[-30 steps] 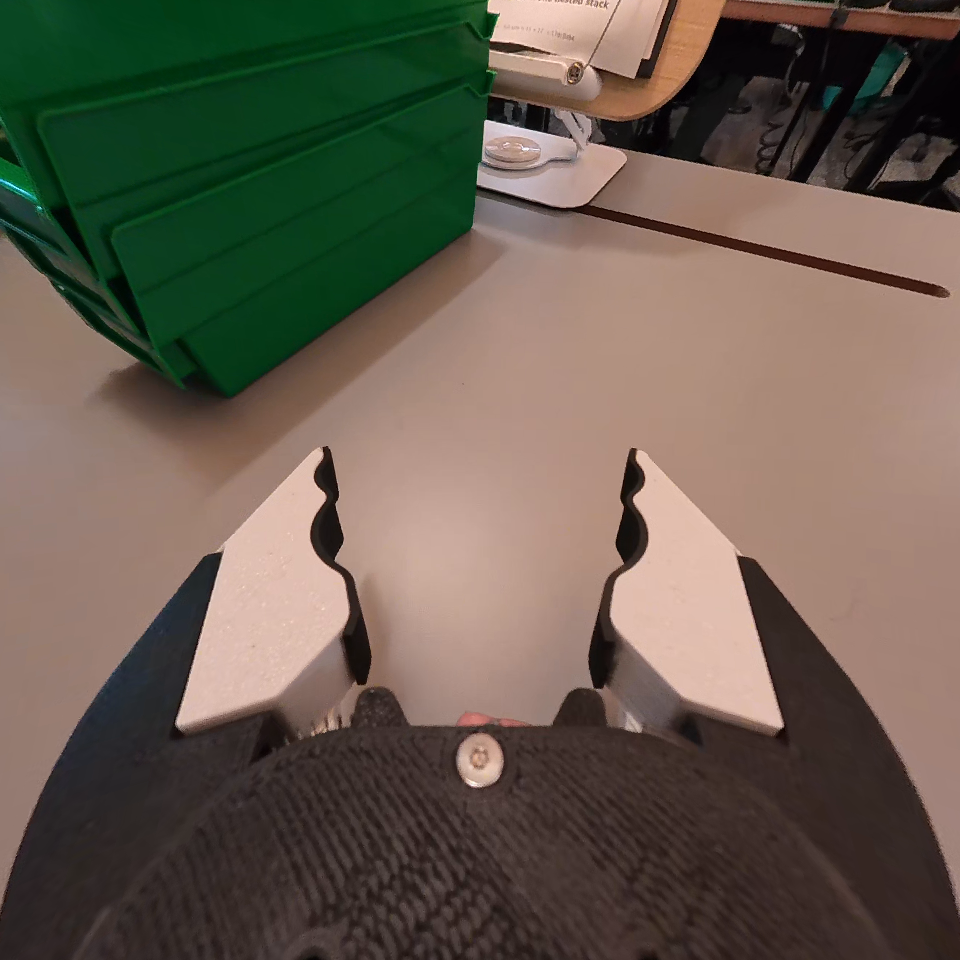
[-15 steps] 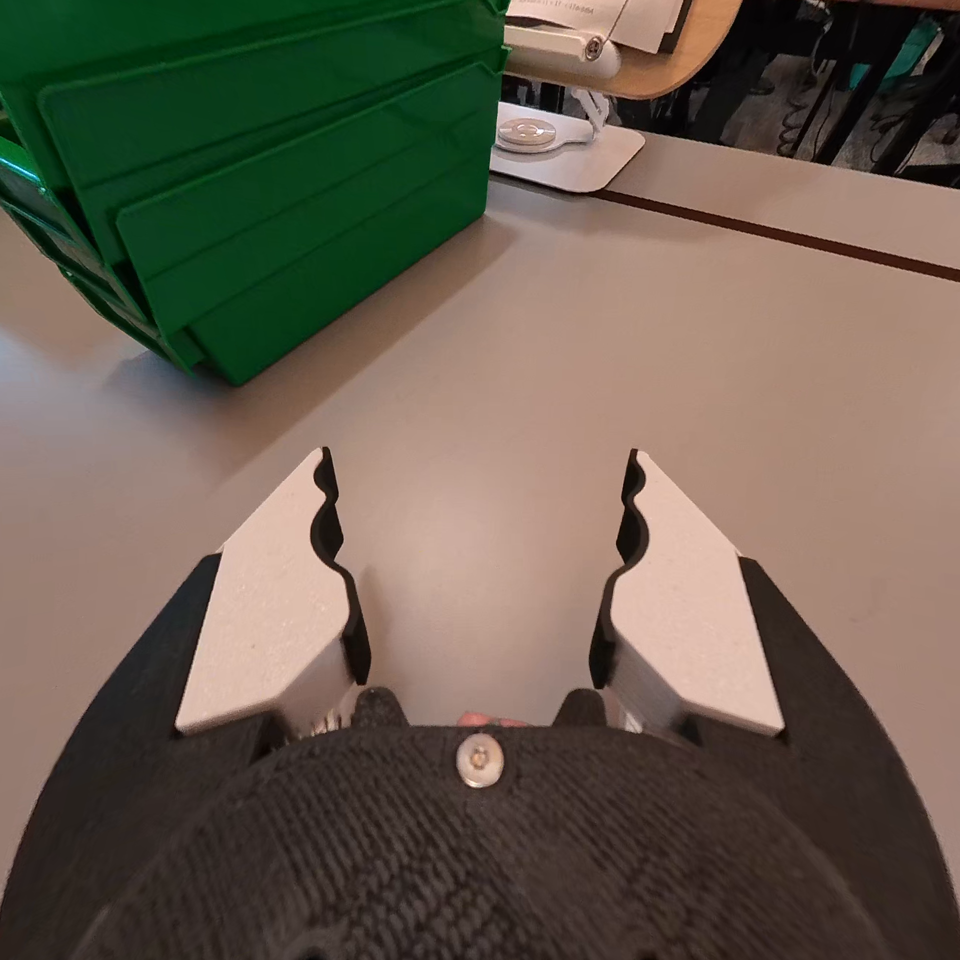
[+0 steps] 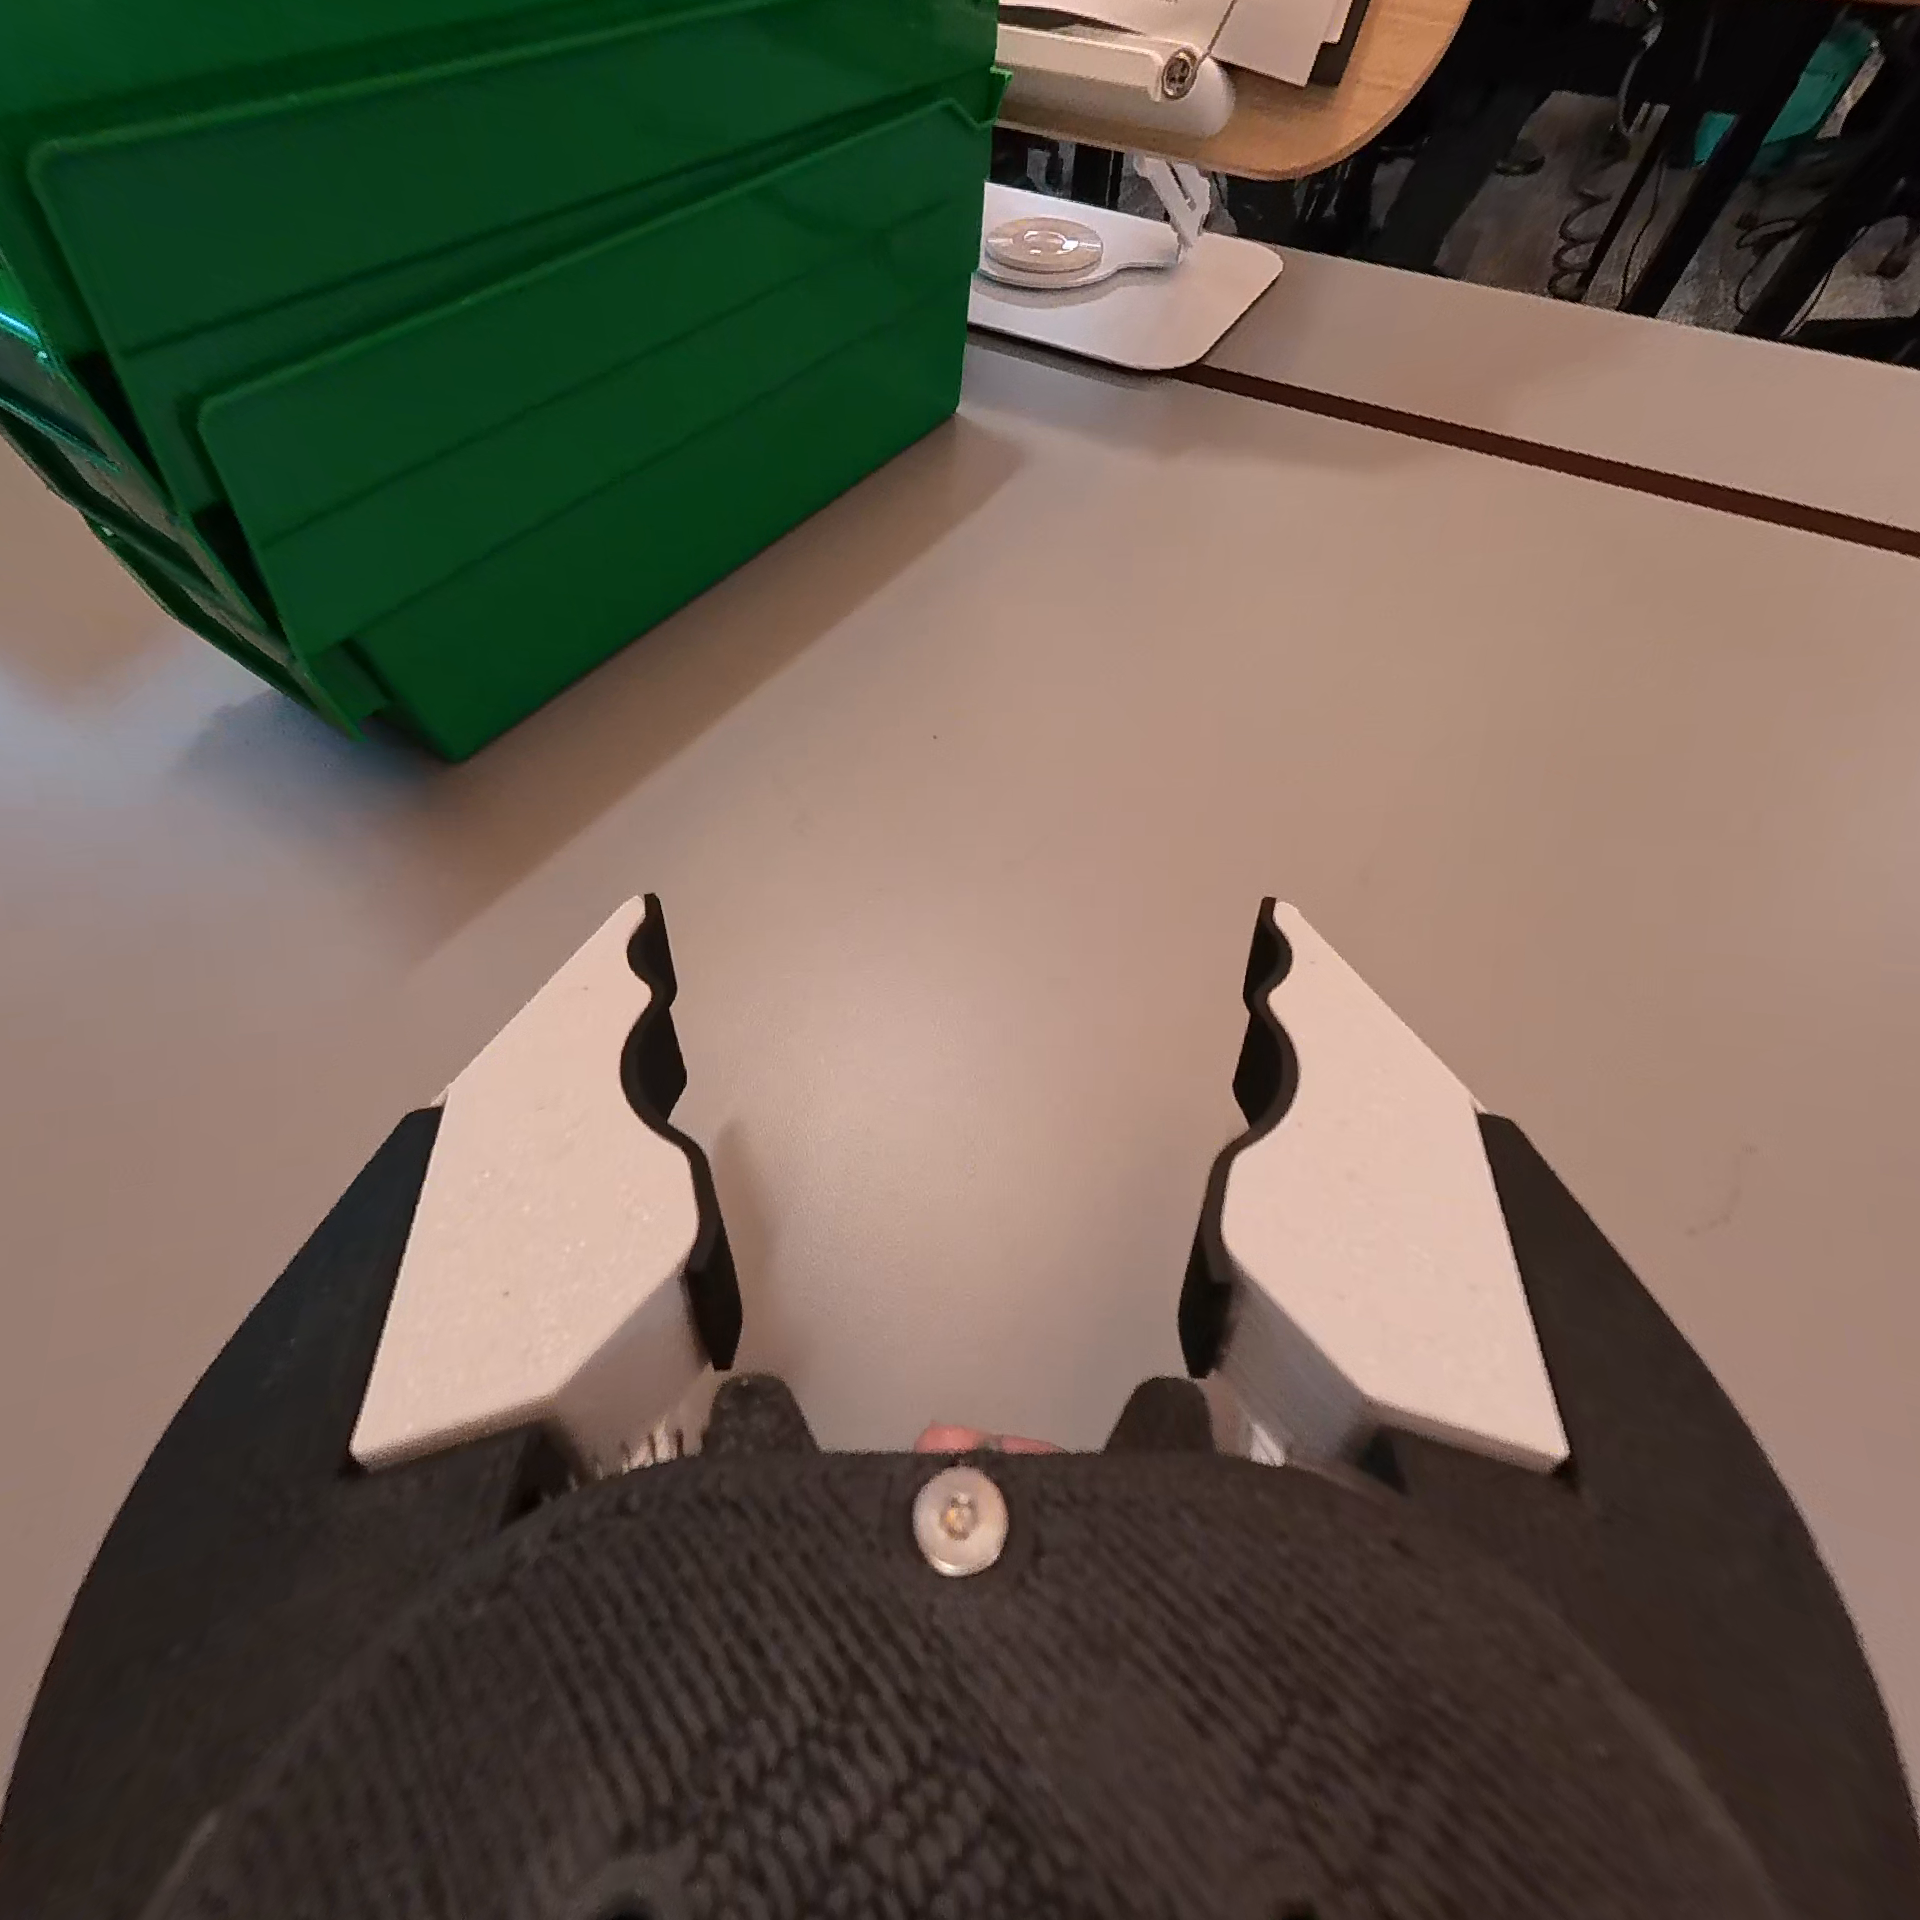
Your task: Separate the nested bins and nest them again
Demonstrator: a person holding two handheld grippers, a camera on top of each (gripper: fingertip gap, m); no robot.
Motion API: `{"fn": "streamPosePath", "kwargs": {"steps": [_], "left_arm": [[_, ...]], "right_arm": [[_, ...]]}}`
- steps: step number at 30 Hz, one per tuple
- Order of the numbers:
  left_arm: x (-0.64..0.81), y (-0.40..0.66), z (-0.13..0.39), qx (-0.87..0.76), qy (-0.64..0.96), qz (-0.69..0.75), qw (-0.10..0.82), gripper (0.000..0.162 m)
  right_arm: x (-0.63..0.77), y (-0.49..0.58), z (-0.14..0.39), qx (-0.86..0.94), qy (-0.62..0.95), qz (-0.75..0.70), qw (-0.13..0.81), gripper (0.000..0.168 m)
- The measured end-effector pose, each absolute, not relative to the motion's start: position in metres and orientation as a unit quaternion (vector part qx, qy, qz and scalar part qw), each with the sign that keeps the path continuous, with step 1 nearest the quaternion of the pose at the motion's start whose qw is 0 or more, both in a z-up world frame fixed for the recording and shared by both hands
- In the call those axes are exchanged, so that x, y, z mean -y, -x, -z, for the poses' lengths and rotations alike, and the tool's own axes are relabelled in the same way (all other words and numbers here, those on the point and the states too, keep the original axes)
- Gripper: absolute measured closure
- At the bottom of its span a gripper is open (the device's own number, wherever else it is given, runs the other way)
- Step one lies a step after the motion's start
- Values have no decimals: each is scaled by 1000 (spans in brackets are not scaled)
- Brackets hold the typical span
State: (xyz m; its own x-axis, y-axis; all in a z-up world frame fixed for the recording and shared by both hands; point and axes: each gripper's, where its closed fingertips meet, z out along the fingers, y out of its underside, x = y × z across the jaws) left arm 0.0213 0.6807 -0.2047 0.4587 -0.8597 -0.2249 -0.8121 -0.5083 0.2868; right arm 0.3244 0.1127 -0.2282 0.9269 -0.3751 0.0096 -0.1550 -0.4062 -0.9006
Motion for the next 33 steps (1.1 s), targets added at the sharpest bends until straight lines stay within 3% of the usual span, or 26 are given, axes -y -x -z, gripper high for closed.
{"fn": "streamPosePath", "kwargs": {"steps": [6, 10, 12, 23, 33], "left_arm": [[-686, -21, 200, 483, -863, 147, 27, 57], [-689, -19, 180, 473, -867, 158, 0, 35], [-687, -24, 163, 467, -871, 153, -19, 42], [-551, -148, 83, 448, -892, -63, -23, 42], [-408, -261, 75, 547, -835, -32, -41, 42]], "right_arm": [[-112, -325, 226, -161, 830, 103, 524, 59], [-111, -325, 224, -166, 827, 98, 528, 59], [-112, -323, 223, -166, 825, 95, 531, 59], [-115, -310, 206, -145, 817, 88, 551, 57], [-116, -303, 200, -146, 810, 64, 565, 57]]}}
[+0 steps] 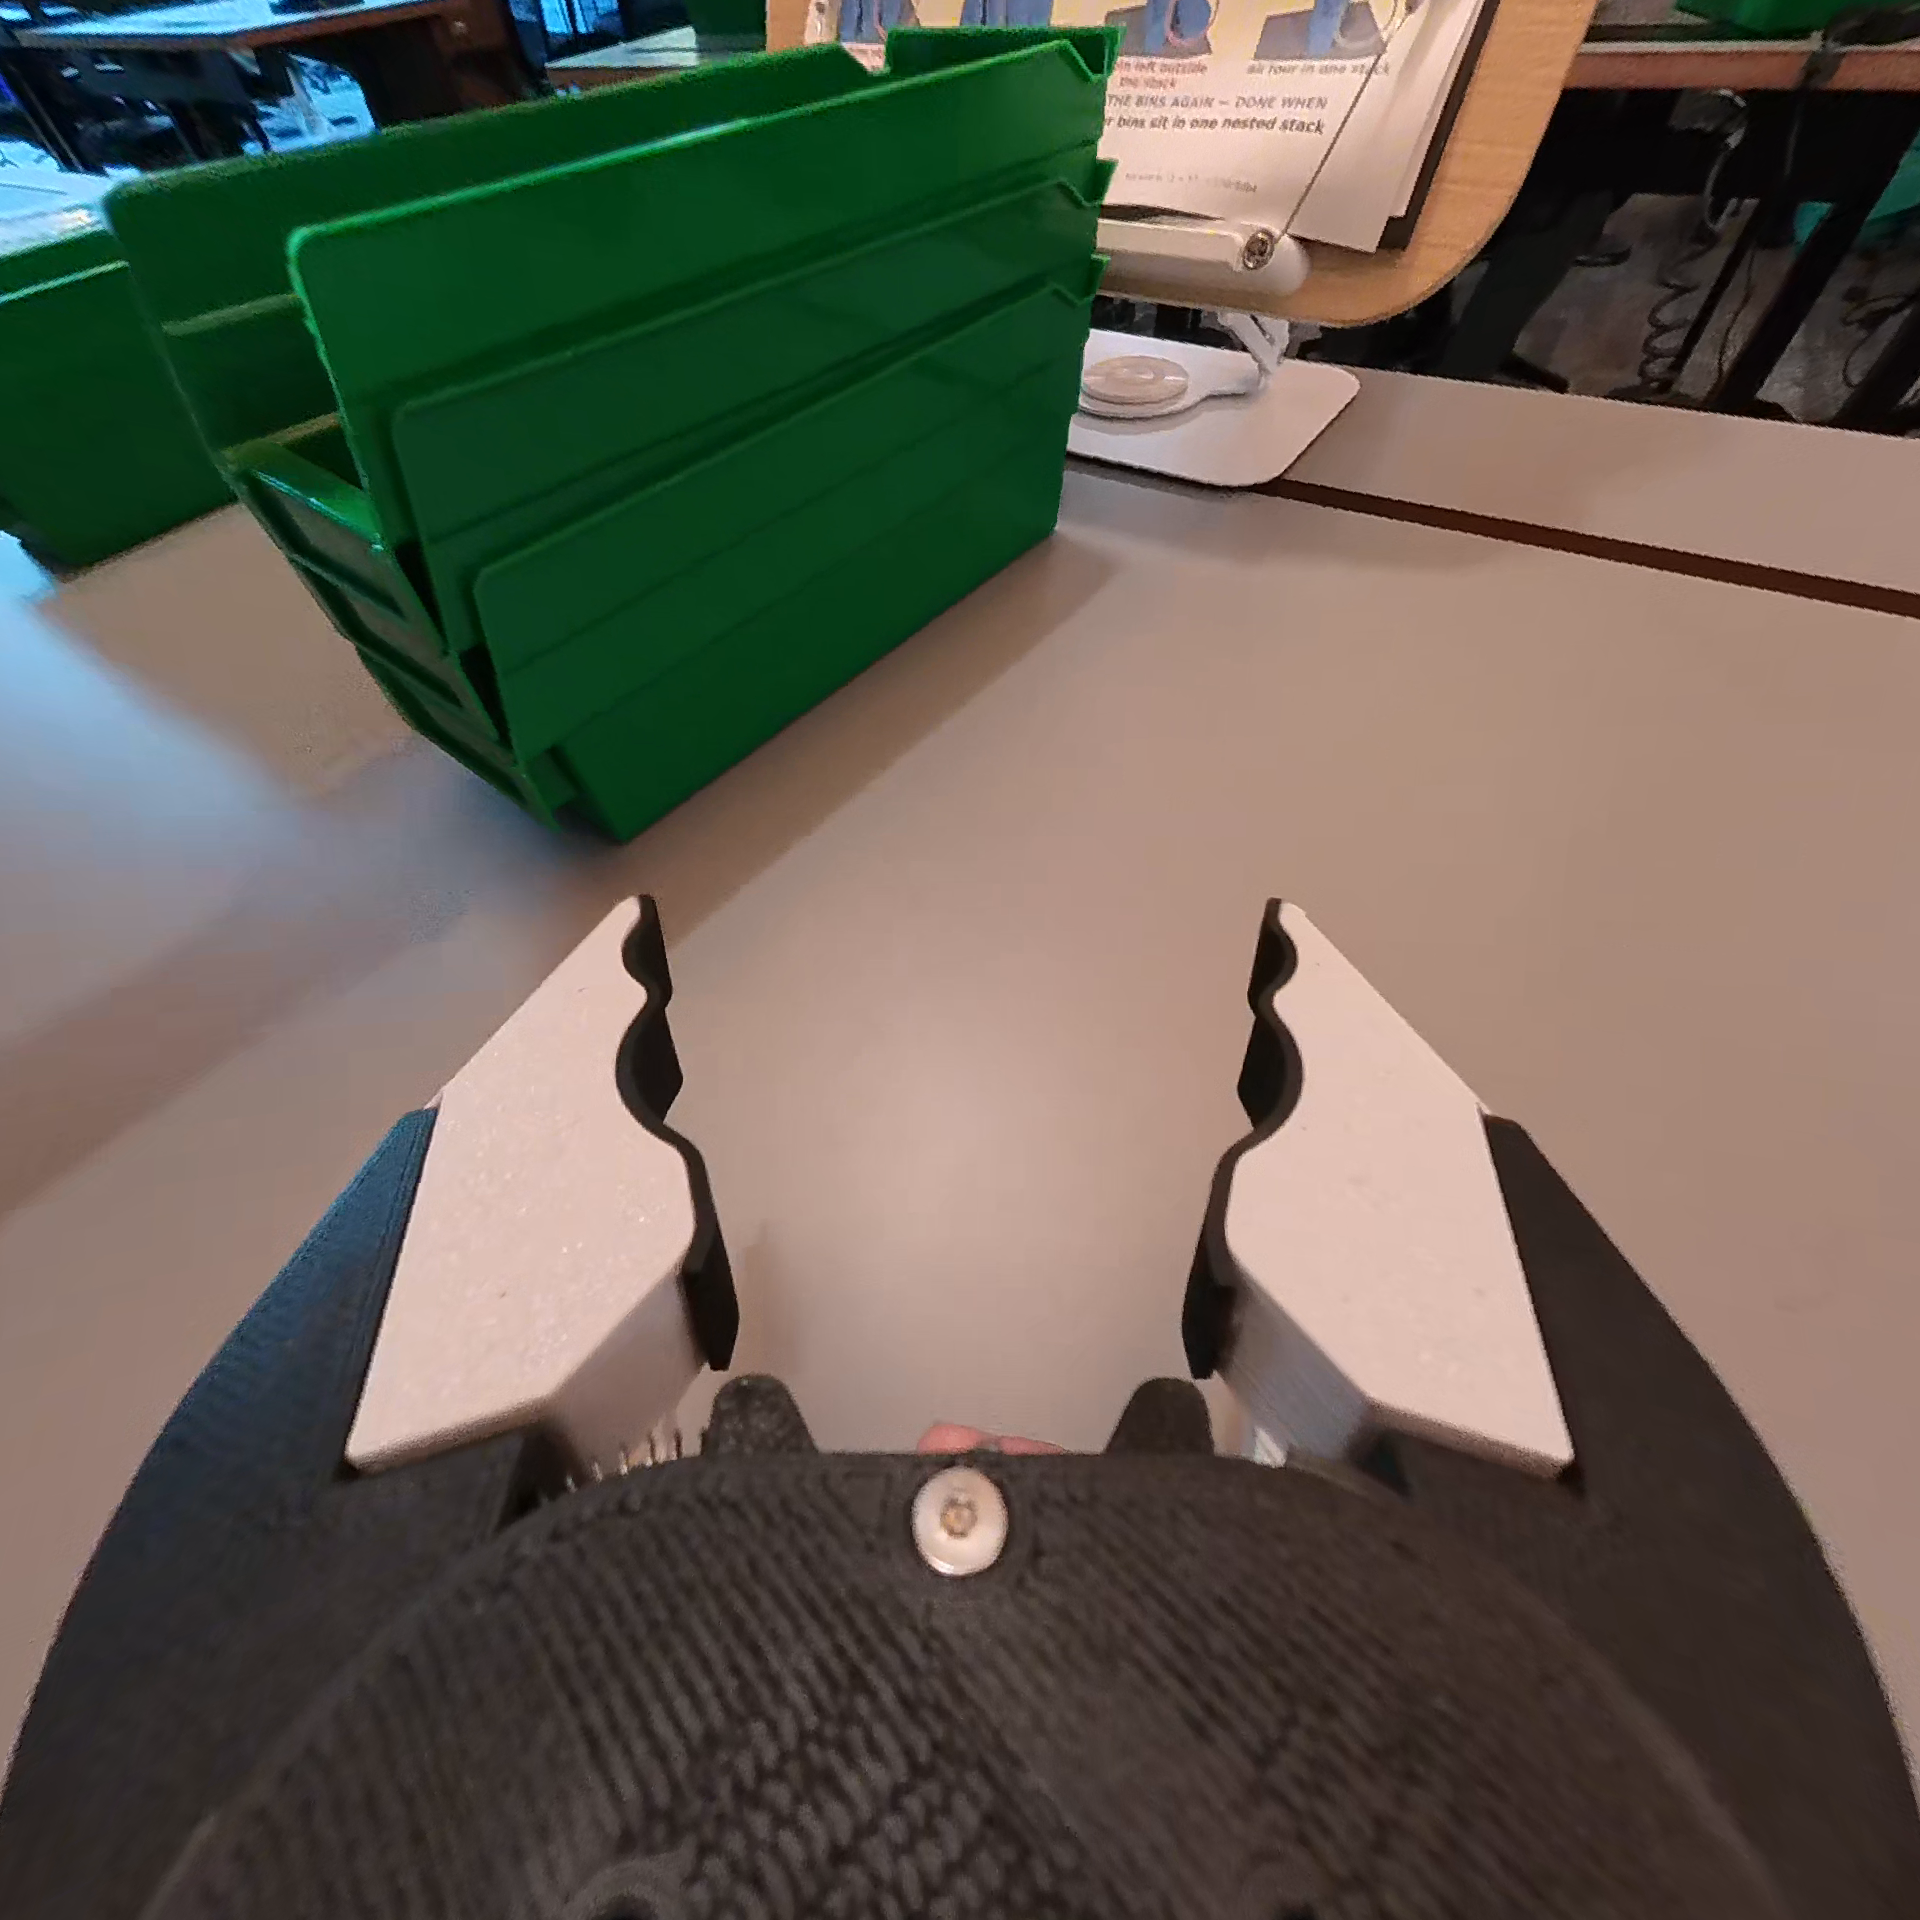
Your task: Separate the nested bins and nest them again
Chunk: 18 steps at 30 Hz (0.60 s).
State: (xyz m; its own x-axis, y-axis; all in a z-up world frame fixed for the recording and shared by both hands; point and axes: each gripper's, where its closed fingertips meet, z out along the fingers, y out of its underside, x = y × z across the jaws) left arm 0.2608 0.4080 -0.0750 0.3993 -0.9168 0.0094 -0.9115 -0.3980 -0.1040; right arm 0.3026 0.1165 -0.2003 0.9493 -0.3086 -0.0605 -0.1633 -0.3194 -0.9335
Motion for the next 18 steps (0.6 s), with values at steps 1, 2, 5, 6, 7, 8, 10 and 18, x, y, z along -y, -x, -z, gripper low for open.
{"fn": "streamPosePath", "kwargs": {"steps": [1, 2, 5, 6, 7, 8, 10, 18], "left_arm": [[-398, -268, 78, -554, 831, 25, 41, 42], [-391, -274, 82, -561, 827, 13, 44, 42], [-376, -286, 97, -573, 818, -21, 47, 42], [-371, -288, 102, -576, 816, -28, 43, 42], [-367, -290, 107, -579, 814, -32, 39, 42], [-364, -293, 111, -581, 812, -33, 37, 42], [-358, -297, 115, -583, 812, -28, 32, 42], [-355, -303, 128, -579, 814, -28, 33, 42]], "right_arm": [[-116, -302, 199, -145, 808, 64, 567, 57], [-115, -303, 197, -145, 807, 64, 569, 57], [-113, -305, 192, -152, 800, 59, 577, 57], [-112, -305, 190, -154, 798, 56, 579, 57], [-111, -306, 189, -155, 797, 55, 581, 57], [-111, -307, 188, -157, 795, 55, 583, 57], [-109, -308, 187, -158, 794, 55, 584, 57], [-113, -307, 191, -161, 795, 40, 584, 57]]}}
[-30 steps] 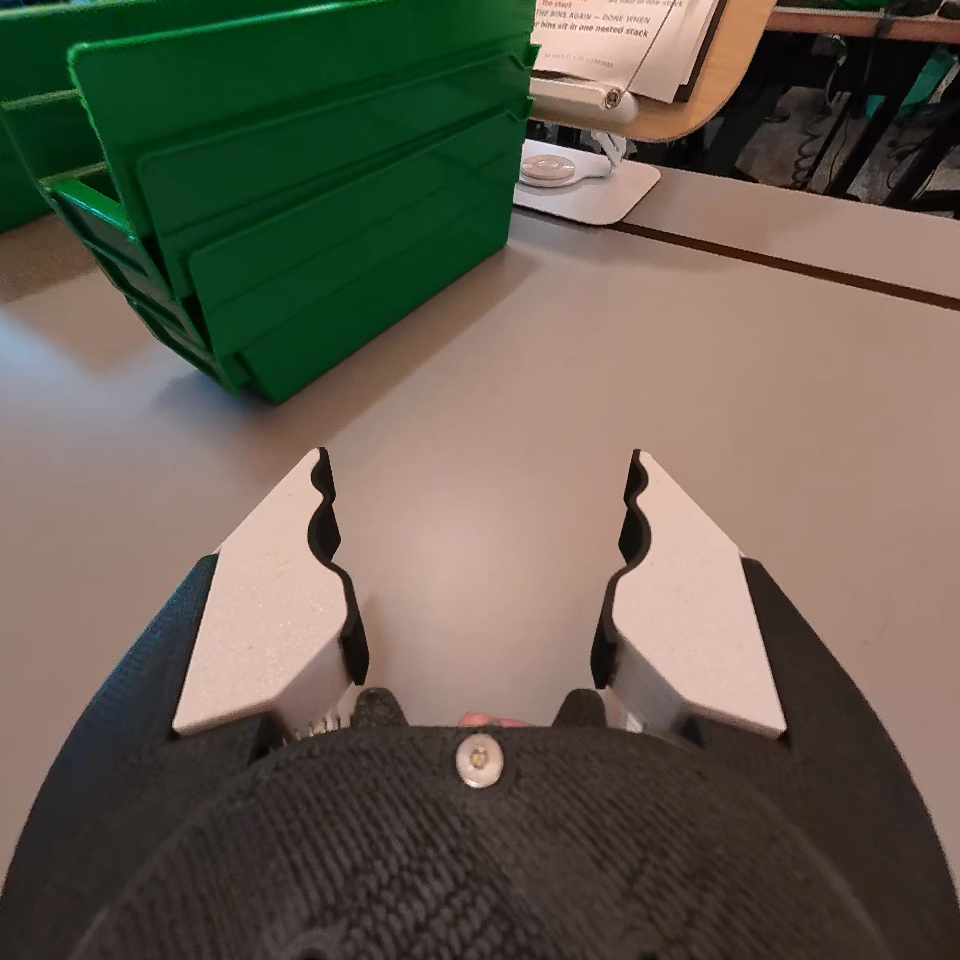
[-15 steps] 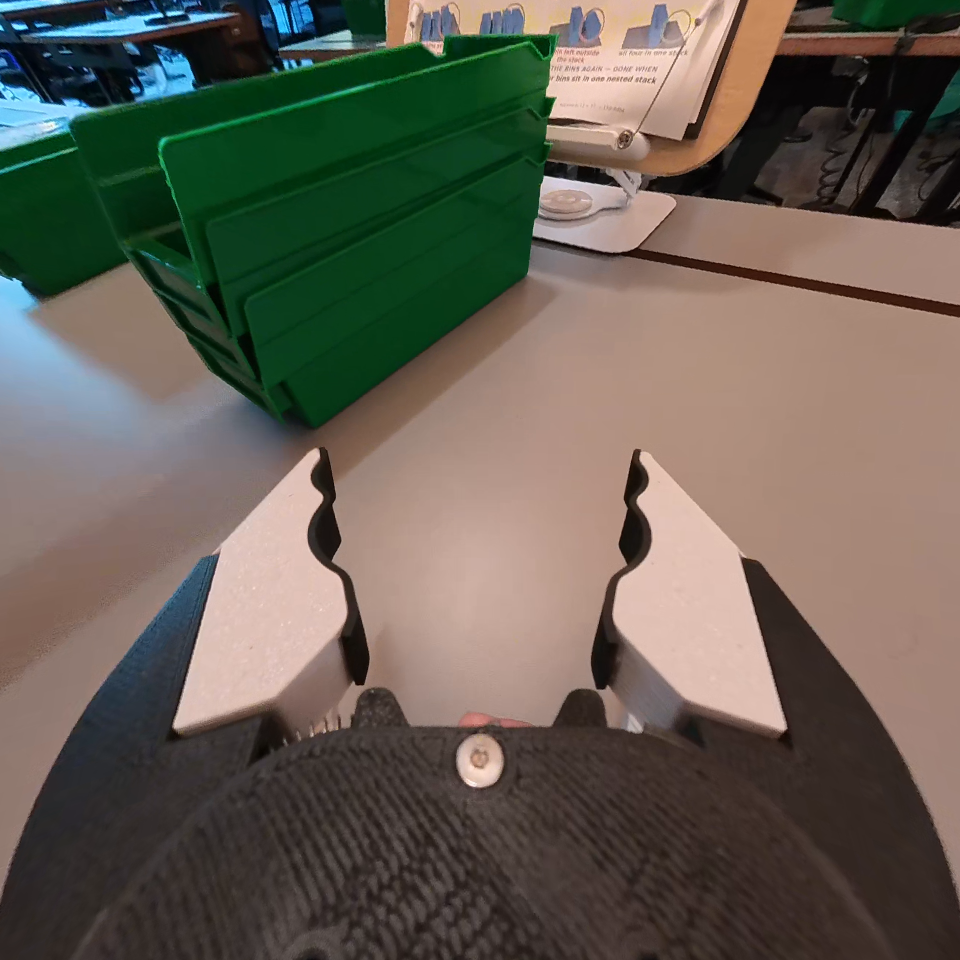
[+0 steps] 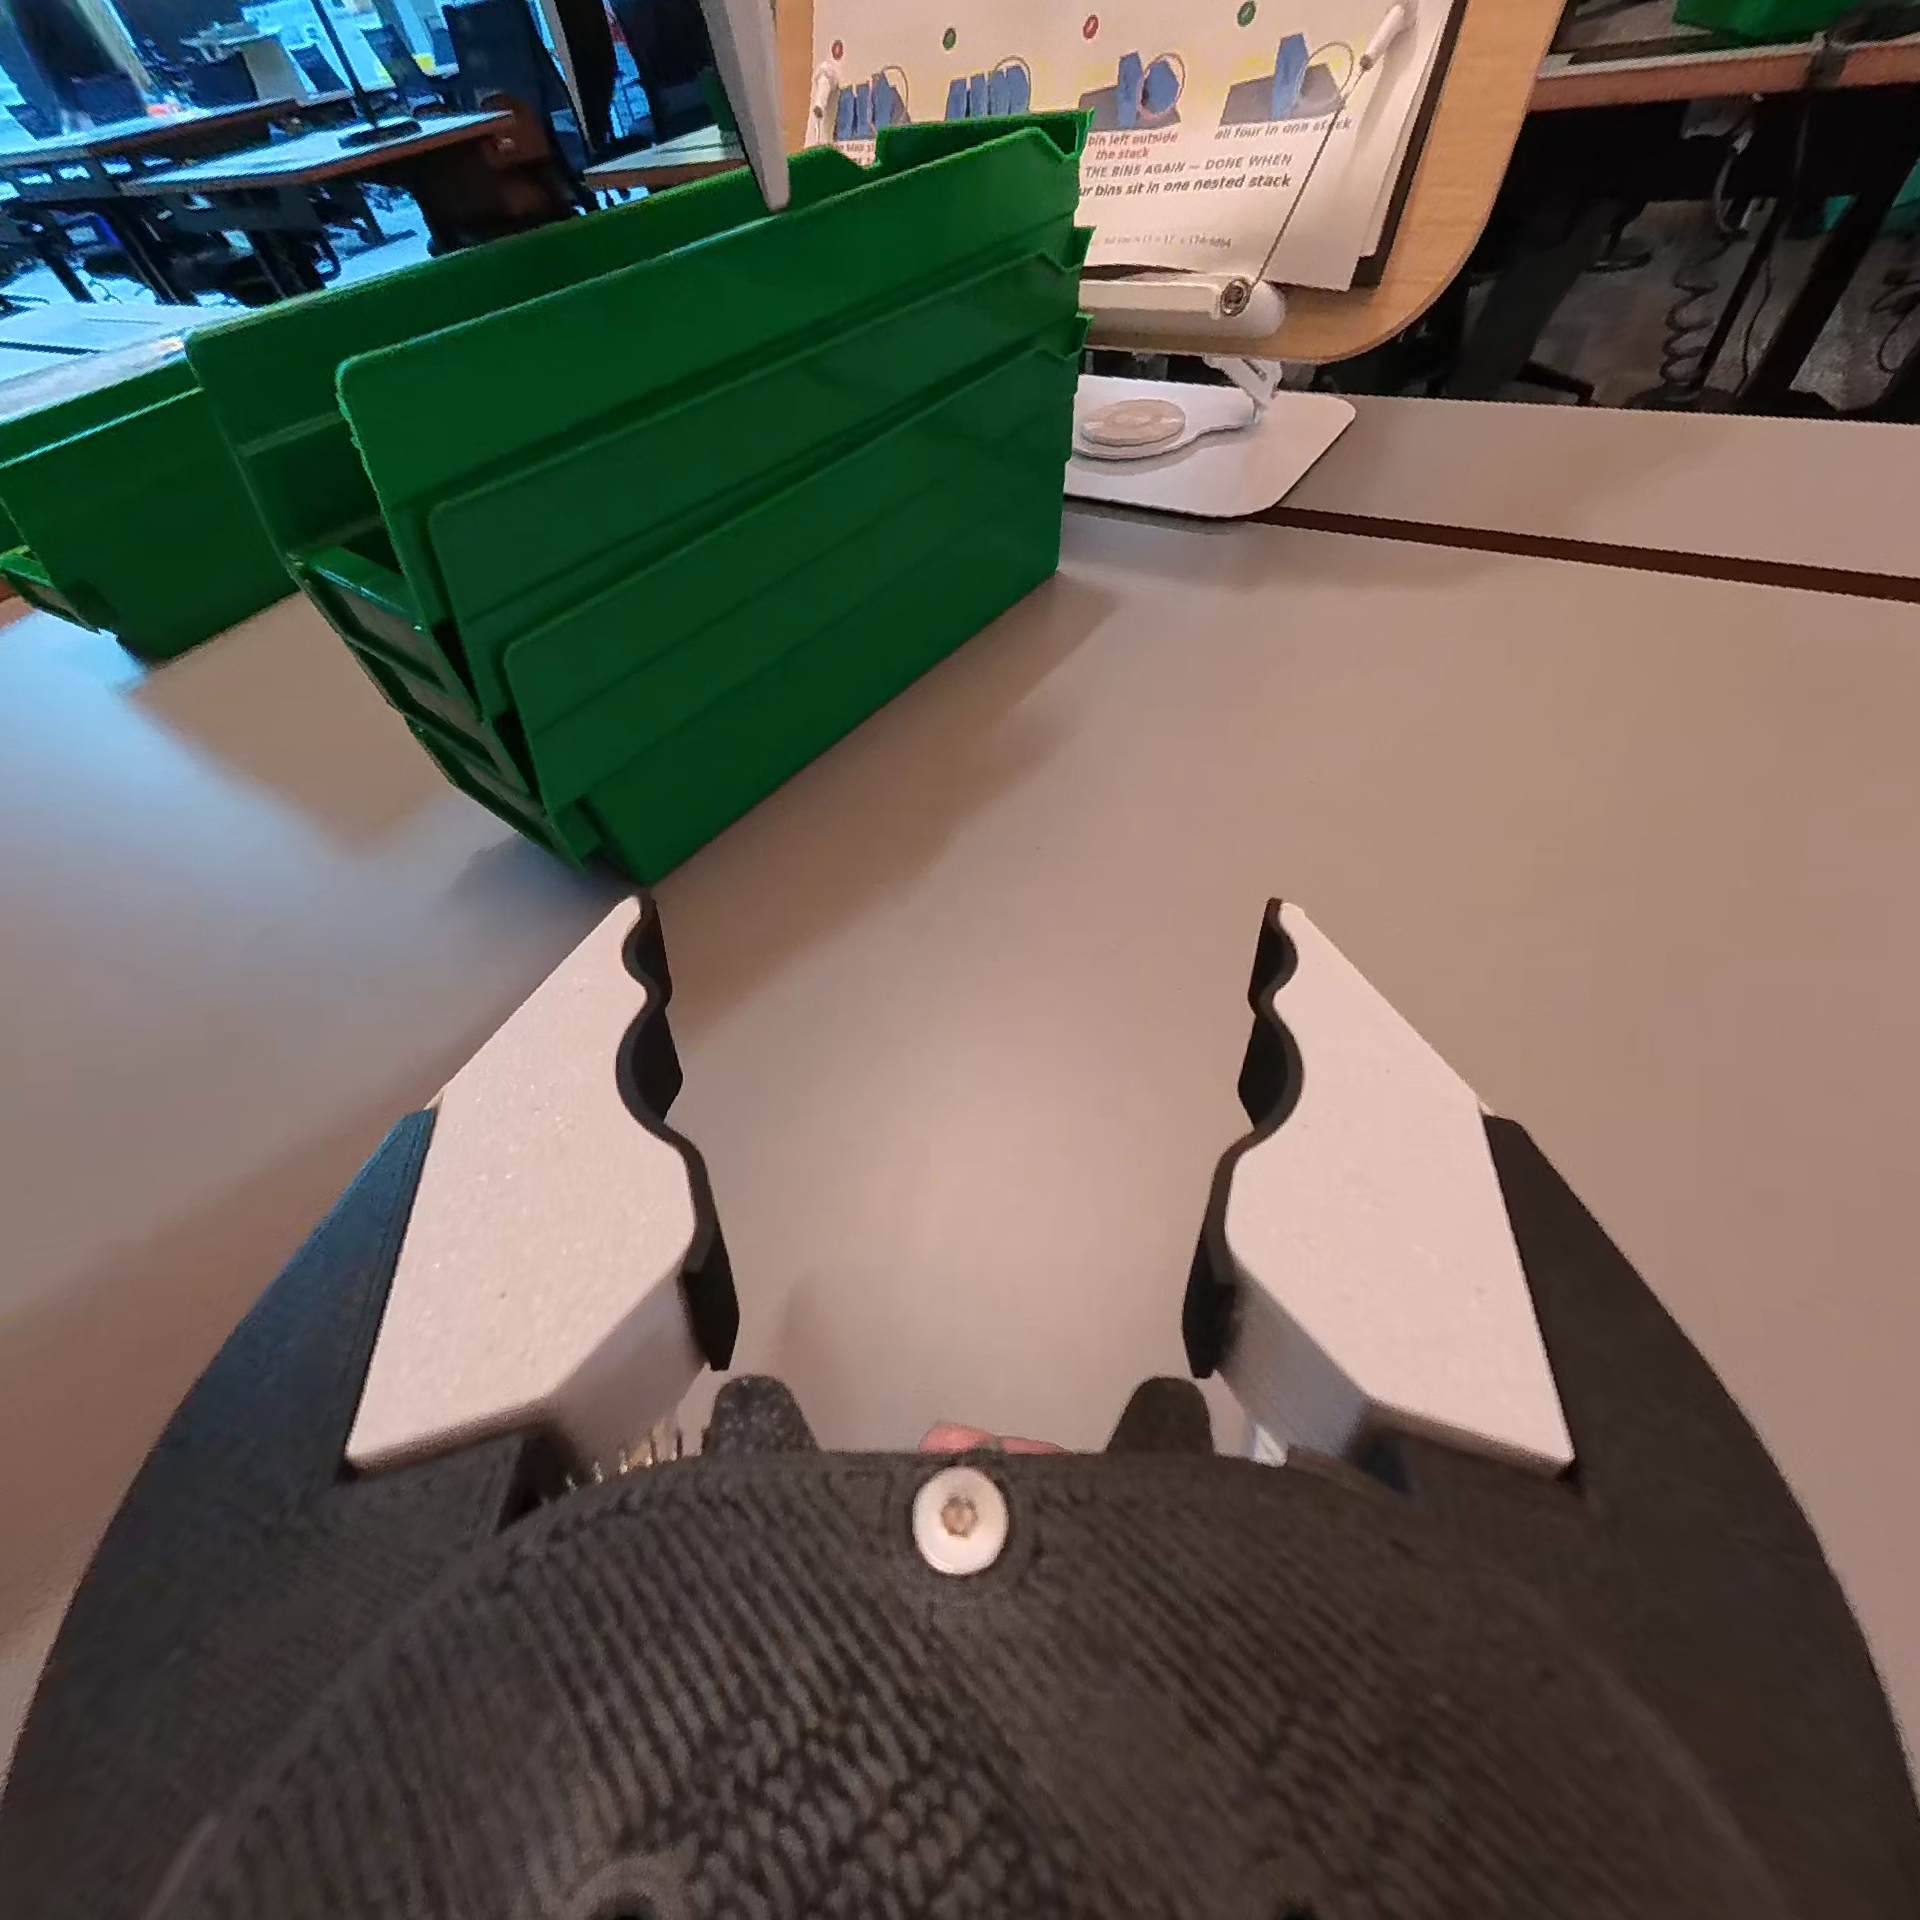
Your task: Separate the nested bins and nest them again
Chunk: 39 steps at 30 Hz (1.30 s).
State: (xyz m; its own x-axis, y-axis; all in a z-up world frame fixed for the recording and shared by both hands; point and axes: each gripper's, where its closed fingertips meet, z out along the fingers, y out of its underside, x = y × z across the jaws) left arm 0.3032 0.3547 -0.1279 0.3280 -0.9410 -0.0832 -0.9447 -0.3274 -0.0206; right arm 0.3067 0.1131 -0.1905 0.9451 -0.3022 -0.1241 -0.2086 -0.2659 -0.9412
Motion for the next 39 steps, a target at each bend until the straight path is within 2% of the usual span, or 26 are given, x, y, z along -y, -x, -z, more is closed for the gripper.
{"fn": "streamPosePath", "kwargs": {"steps": [9, 28, 39], "left_arm": [[-353, -301, 141, -570, 821, -22, 18, 36], [-342, -292, 141, -536, 843, -39, -16, 69], [-344, -284, 139, -507, 861, -35, -38, 74]], "right_arm": [[-116, -304, 191, -157, 797, 39, 582, 57], [-119, -300, 192, -150, 800, 39, 579, 59], [-118, -300, 194, -149, 802, 35, 578, 60]]}}
